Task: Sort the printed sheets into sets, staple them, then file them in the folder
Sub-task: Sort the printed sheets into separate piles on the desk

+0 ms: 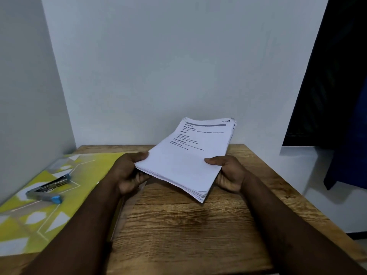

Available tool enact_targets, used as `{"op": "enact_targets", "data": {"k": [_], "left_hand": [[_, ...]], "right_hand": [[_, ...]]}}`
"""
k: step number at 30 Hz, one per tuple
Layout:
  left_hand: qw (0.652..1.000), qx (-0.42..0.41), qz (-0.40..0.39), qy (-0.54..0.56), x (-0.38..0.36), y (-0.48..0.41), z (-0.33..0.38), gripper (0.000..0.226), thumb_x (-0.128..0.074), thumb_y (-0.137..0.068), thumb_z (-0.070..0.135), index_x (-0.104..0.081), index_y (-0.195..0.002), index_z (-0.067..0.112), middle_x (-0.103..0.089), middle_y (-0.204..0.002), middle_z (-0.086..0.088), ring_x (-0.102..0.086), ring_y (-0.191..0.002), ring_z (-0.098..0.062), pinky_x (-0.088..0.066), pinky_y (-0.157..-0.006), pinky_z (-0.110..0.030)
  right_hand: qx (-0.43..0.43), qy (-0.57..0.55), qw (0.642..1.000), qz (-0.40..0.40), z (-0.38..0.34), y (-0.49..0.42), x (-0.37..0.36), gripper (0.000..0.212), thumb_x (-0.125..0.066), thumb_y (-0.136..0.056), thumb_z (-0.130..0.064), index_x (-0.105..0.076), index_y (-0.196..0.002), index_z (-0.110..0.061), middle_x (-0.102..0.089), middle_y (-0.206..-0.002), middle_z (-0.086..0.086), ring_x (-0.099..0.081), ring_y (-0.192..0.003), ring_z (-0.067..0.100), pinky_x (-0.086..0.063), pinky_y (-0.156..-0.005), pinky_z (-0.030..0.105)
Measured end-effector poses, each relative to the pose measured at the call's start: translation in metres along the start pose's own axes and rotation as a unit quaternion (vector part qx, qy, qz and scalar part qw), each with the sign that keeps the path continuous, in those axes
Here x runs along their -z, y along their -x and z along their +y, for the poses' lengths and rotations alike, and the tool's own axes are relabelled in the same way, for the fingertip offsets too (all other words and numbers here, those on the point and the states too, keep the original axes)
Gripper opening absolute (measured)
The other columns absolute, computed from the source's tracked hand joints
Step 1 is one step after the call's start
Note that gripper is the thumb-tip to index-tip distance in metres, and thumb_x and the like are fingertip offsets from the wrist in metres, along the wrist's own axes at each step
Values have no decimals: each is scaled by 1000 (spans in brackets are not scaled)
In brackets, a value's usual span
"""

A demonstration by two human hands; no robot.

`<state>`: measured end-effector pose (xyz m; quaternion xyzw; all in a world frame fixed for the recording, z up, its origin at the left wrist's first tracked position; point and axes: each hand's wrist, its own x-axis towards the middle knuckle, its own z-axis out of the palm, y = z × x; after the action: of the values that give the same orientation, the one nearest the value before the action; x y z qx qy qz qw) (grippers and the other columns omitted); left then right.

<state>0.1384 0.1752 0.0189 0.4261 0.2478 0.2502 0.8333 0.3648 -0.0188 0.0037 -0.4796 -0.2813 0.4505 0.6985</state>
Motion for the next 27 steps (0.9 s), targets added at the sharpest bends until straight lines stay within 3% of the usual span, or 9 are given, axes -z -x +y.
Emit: {"op": "enact_targets", "data": {"k": [5, 8, 14, 17, 19, 21, 23, 27], "left_hand": [[996, 8, -26, -82, 5, -3, -4, 29, -64, -100, 15, -67, -123, -3, -76, -111, -15, -74, -89, -24, -66, -65, -32], [992, -18, -24, -120, 5, -4, -9, 19, -62, -102, 15, -69, -115, 2, -77, -98, -10, -74, -78, -18, -63, -57, -27], [989, -67, -17, -134, 0, -8, -16, 18, -59, -105, 15, -70, -113, 3, -78, -97, -7, -74, -73, -14, -61, -57, -25], [987, -94, 2, -128, -6, -10, -21, 19, -57, -107, 15, -69, -115, 3, -78, -100, -9, -75, -77, -16, -61, -57, -26], [984, -115, 21, -131, -9, -13, -24, 24, -55, -108, 14, -66, -124, 1, -77, -109, -12, -74, -86, -21, -62, -59, -28], [978, -141, 48, -144, -11, -15, -27, 25, -55, -109, 14, -65, -128, 1, -75, -110, -12, -72, -82, -22, -60, -57, -28], [971, -164, 72, -159, -11, -18, -28, 26, -55, -109, 15, -66, -128, 1, -74, -109, -13, -70, -78, -21, -60, -58, -29], [974, -174, 66, -126, -13, -17, -26, 23, -52, -111, 16, -67, -125, 6, -75, -113, -12, -74, -85, -22, -61, -60, -31]], "right_hand": [[0, -27, 1000, -14, -1, -1, 10, 53, -57, -91, 0, -59, -144, -1, -65, -143, 18, -59, -136, 39, -48, -116, 51], [7, -28, 1000, -9, -2, 0, 13, 52, -58, -91, -1, -60, -143, -2, -67, -141, 17, -62, -133, 38, -55, -108, 46], [46, -19, 998, -27, -4, -4, 10, 47, -62, -101, -13, -57, -147, -5, -64, -145, 16, -60, -136, 35, -44, -117, 53], [48, 16, 998, -26, -2, -3, 7, 48, -68, -98, -14, -59, -145, -4, -67, -142, 16, -63, -133, 33, -49, -113, 54], [50, 36, 998, -14, 1, -1, 1, 46, -70, -95, -9, -62, -140, -2, -70, -136, 16, -69, -125, 33, -58, -103, 46], [50, 82, 995, -8, 5, 1, -6, 41, -71, -95, -10, -64, -134, -2, -75, -122, 18, -76, -102, 35, -66, -77, 37], [43, 129, 991, 0, 6, 3, -12, 36, -72, -97, -15, -64, -129, -2, -75, -101, 20, -73, -73, 32, -55, -50, 29], [55, 148, 987, 32, 6, 0, -12, 34, -71, -99, -18, -62, -129, -4, -74, -89, 15, -68, -59, 25, -48, -43, 23]]}}
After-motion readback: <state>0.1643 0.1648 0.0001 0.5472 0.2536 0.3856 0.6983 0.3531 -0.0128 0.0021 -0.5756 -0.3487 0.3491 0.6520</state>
